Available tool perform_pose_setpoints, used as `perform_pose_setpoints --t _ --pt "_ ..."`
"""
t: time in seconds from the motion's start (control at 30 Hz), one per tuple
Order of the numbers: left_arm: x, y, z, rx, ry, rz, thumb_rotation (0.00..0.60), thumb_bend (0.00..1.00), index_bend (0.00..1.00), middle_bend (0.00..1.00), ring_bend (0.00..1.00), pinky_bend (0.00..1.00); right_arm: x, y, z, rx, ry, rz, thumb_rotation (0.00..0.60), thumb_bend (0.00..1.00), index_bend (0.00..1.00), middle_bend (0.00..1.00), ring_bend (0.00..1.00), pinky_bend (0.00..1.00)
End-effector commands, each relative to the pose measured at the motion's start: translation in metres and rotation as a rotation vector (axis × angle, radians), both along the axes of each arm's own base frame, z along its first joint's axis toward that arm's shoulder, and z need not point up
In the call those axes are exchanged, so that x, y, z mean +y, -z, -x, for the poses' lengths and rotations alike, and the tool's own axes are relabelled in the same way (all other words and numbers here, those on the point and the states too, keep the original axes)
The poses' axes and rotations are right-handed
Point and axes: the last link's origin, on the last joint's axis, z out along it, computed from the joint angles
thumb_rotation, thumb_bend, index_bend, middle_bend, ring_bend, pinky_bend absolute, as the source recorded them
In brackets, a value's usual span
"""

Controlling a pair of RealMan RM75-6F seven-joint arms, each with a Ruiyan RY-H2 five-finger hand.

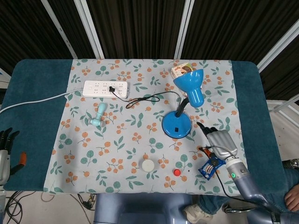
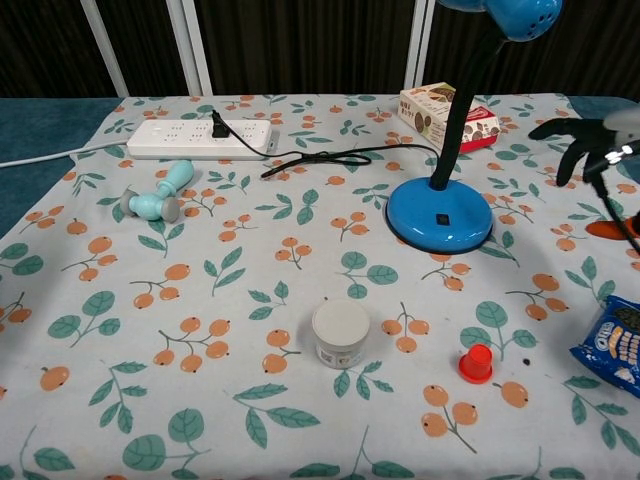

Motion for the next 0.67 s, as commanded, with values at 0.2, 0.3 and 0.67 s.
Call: perform_pose_setpoints --t 0.2,0.3,0.67 --pt "0.000 0.001 -0.001 0.004 0.003 -0.005 0.600 0.44 0.15 0.06 0.04 0.13 0.080 -0.058 0.065 0.060 0.017 0.245 0.600 0.27 0.00 0.16 0.15 0.04" --pt "0.000 0.001 -0.001 0.007 0.005 -0.005 0.600 0.44 0.15 0.05 0.04 0.13 0.097 -0.068 0.080 0.056 0.038 0.291 0.600 0.24 0.00 0.15 0.14 0.02" --pt "0.001 0.002 -0.001 0.022 0.010 -0.007 0.600 0.44 0.15 0.05 0.04 0.13 0.105 -0.082 0.102 0.085 0.085 0.339 0.600 0.24 0.00 0.12 0.12 0.01"
